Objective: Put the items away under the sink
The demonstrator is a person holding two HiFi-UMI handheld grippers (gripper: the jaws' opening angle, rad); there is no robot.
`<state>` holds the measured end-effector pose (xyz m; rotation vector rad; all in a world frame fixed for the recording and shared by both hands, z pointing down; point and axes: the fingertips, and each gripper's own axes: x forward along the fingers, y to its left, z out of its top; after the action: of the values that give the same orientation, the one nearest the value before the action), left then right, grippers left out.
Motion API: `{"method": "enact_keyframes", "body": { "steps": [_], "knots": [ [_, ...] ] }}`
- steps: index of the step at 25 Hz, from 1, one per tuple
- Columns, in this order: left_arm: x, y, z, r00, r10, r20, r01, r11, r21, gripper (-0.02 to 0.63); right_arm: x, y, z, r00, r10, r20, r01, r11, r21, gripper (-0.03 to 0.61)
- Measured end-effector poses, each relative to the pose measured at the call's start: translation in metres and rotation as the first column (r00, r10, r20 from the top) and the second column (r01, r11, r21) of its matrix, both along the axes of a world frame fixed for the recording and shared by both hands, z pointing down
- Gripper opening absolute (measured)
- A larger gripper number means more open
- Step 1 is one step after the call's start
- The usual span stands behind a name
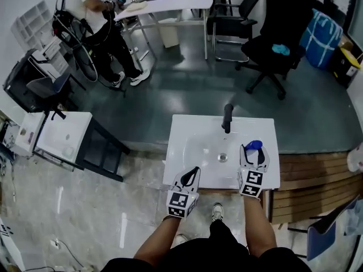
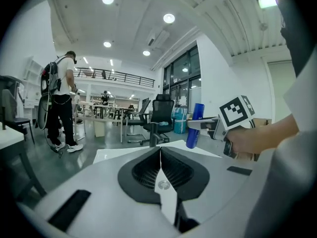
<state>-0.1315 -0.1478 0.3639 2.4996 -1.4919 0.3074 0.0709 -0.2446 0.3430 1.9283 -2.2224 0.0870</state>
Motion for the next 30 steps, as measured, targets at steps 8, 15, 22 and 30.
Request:
{"method": "enact_keyframes", "body": {
  "steps": [8,15,22,30],
  "knots": [
    [-0.032,0.074,-0.017,0.996,0.058,0.064,-0.061,0.997,0.046,0.021,-0.024,0.102,-0.019,0.999,0.022,0.047,-0.023,1.000,0.008,0.282],
    [-0.047,0.135,-0.022,0.995,0.093,0.047,-0.097,0.993,0.073,0.021,-0.042,0.189,-0.013,0.998,0.047,0.035,-0.047,0.999,0.008,0.282],
    [-0.051,0.172,-0.013,0.991,0.117,0.057,-0.120,0.992,0.041,0.021,-0.059,0.229,-0.008,0.999,0.045,0.030,-0.045,0.999,-0.006,0.282],
    [-0.041,0.165,-0.007,0.996,0.083,0.029,-0.084,0.996,0.034,0.021,-0.062,0.229,-0.001,1.000,0.005,0.028,-0.005,1.000,-0.008,0.282]
  ]
}}
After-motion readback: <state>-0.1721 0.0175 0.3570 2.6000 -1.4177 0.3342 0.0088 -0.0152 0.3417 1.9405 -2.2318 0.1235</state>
